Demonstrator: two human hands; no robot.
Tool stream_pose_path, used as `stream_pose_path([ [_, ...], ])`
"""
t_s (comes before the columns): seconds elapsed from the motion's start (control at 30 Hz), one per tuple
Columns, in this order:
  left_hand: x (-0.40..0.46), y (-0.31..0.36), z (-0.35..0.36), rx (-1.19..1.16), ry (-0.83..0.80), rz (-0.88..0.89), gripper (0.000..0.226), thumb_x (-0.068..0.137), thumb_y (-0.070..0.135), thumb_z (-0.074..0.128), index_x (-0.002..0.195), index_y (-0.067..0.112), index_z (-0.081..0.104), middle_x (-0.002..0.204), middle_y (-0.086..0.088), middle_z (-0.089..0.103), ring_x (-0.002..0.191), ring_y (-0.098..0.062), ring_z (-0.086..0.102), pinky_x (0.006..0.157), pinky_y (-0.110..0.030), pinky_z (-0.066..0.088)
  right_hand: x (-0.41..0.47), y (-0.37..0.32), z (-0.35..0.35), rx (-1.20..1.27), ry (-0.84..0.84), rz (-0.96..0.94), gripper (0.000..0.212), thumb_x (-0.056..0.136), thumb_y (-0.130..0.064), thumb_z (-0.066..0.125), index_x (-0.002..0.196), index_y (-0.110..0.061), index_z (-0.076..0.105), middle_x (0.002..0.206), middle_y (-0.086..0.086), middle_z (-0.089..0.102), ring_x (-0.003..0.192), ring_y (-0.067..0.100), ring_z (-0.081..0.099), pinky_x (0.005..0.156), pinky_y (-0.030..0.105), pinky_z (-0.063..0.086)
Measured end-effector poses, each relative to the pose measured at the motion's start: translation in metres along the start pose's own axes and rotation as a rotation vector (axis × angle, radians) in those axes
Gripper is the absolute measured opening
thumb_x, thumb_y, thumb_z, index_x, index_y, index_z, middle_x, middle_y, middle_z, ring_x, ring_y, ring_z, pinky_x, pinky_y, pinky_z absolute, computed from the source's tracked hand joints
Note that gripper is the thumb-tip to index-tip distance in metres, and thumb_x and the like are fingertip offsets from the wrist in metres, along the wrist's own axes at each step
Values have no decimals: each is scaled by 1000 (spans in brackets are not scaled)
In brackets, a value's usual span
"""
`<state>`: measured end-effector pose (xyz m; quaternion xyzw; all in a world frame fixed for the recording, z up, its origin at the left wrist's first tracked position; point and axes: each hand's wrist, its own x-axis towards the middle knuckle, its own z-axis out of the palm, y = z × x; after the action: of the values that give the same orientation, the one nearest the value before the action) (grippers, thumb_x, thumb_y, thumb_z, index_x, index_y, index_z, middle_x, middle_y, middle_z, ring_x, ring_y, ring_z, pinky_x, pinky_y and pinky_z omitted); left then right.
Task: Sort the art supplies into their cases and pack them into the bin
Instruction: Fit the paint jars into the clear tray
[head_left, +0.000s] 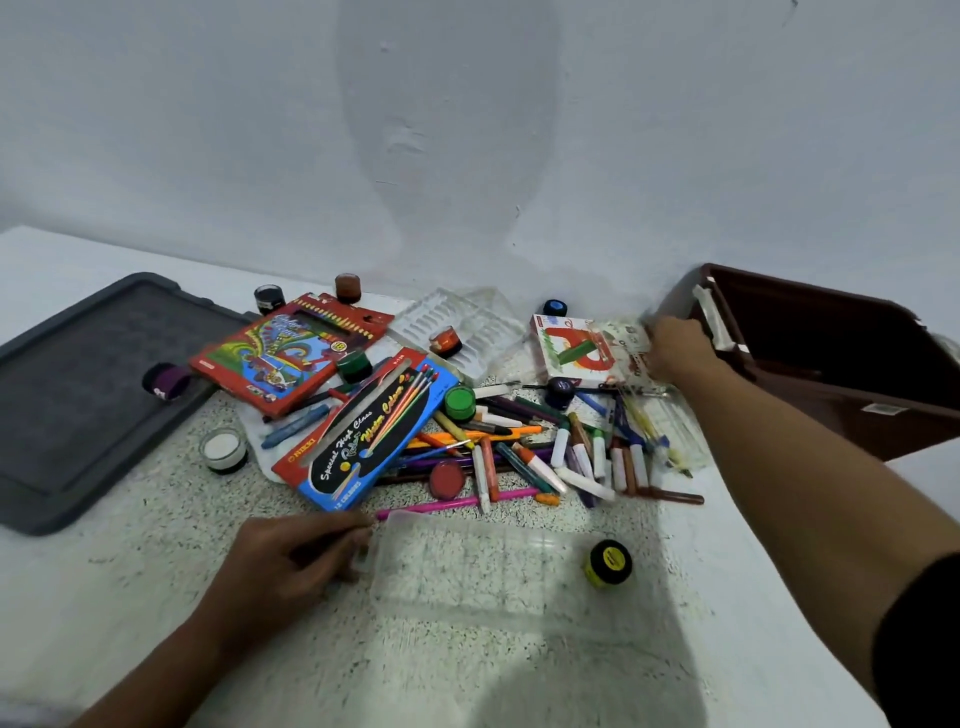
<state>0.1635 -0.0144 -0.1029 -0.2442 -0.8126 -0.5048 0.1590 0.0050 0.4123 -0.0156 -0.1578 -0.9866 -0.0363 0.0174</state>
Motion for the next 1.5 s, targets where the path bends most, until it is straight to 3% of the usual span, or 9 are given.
stream_pose_path([
  [0.07,0,-1,0,26,-6,6,31,81,45,63,94,20,76,75,16,73,56,8,65,56,-6,48,3,2,-1,-28,4,8,32,89,1,50,120,4,60,111,25,66,106,41,61,88,40,50],
  [0.2,1,0,1,-26,1,-2,44,85,57,58,93,18,76,78,23,72,56,7,65,56,-6,48,5,-1,-3,-89,9,27,26,90,3,50,113,6,62,112,24,66,107,40,61,89,40,49],
  [0.47,-1,-5,1,3,-5,2,42,86,54,59,93,17,77,76,19,73,58,7,66,58,-5,48,9,-1,10,-130,-34,94,21,91,0,52,107,8,62,108,22,66,105,37,63,83,39,53],
  [0.63,-1,-8,0,27,-12,13,39,86,52,60,94,18,77,80,19,73,60,5,66,58,-9,51,6,-2,2,-273,-63,53,20,93,-11,50,103,-5,67,107,9,69,100,23,68,78,27,51],
  [0.7,-2,-9,0,25,-22,11,37,86,50,61,95,18,77,80,19,73,59,5,66,57,-11,51,8,0,4,-304,-49,38,21,93,-10,49,102,-4,67,105,10,69,98,24,68,75,28,51],
  [1.13,-2,-9,0,28,-27,13,30,84,41,64,94,17,77,81,19,73,62,5,67,58,-11,52,8,-5,3,-409,76,-13,27,93,-4,44,110,-5,65,104,12,68,96,27,65,70,29,49],
  [1.23,-1,-9,1,26,-30,20,32,85,44,63,94,17,77,80,18,73,60,6,67,58,-8,50,6,-14,2,-425,160,-34,26,93,-6,46,116,-1,58,110,16,61,104,29,55,80,32,47],
  [1.37,-1,-5,2,1,-22,31,39,87,49,60,91,14,77,77,16,73,58,5,66,57,-8,50,-2,-26,-2,-156,245,-67,34,92,-20,57,118,3,58,118,20,52,113,36,41,96,43,33],
  [1.5,-2,-3,1,14,-34,38,43,88,52,57,91,15,76,78,14,72,61,6,67,58,-9,51,-29,-37,-14,479,260,-77,38,94,-22,56,124,1,54,132,19,41,122,31,39,99,38,37],
])
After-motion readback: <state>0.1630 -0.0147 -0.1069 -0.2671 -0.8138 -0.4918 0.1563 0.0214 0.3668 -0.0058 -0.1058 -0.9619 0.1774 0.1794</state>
